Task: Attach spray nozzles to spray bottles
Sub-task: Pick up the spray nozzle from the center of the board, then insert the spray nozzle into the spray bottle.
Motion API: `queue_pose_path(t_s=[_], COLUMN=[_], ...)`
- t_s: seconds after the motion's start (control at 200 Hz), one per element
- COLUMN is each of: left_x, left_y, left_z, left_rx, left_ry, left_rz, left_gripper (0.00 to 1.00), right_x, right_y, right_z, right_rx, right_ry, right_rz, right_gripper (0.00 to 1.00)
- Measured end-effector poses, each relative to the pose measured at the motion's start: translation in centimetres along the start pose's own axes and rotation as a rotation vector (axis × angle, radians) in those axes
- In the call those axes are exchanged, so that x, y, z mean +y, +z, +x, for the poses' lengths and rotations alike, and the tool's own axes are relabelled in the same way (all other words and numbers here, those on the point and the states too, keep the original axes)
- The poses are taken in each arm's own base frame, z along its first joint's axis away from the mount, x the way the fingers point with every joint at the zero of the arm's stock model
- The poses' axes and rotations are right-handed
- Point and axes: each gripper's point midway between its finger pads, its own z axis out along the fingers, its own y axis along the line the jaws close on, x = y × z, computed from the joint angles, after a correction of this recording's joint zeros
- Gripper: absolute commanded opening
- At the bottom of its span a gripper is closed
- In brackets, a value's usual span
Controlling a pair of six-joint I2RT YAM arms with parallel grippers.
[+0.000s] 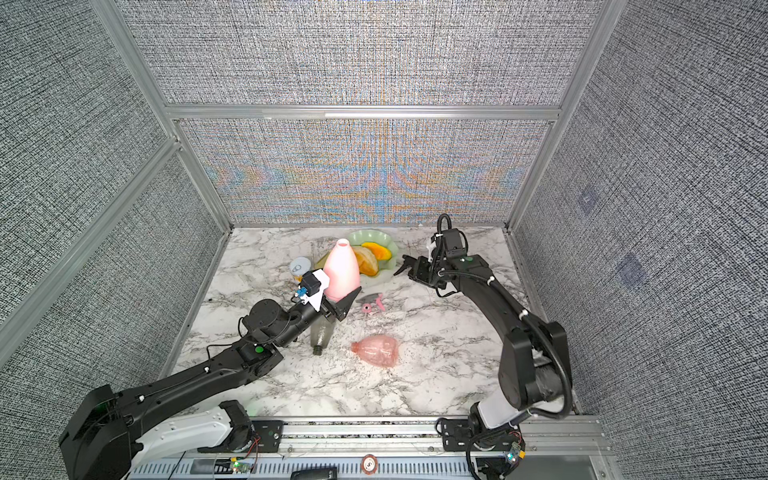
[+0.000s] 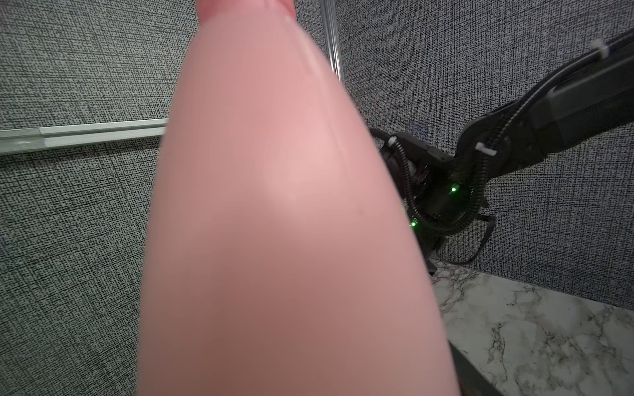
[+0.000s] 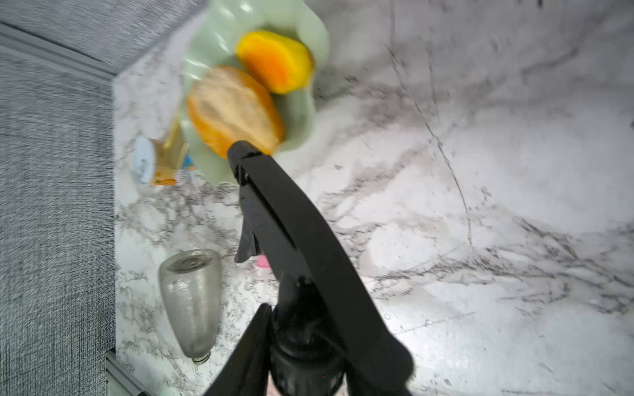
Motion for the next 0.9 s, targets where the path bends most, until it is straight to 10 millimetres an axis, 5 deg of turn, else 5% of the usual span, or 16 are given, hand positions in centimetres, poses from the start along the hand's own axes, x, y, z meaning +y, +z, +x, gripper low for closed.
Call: queue_pose_path(t_s=[0.195, 0.49, 0.685, 0.9], left_x=[0.2, -0.5, -0.7, -0.8], left_y=[-0.1, -0.3, -0.3, -0.2], left_z=[0.4, 0.9, 1.7, 2.3], left_rx=[-0.005, -0.01, -0.004, 0.013], left_ry=[0.006, 0.047, 0.085, 0.099], left_rz=[-0.017, -0.003, -0.008, -0.01], left_gripper=[0.78, 0.78, 0.79, 0.79], right_x=[9.9, 20.0, 25.1, 28.2], right_y=[-8.5, -21.6, -26.7, -28.3], right_z=[-3.5, -7.6, -7.9, -6.6], right_rx=[-0.318, -0.717, -0.811, -0.818], right_ry=[-0.261, -0.431, -0.492, -0.567], right_rz=[-0.174, -0.383, -0.519, -0.591], right_gripper=[0.35, 0.35, 0.35, 0.35])
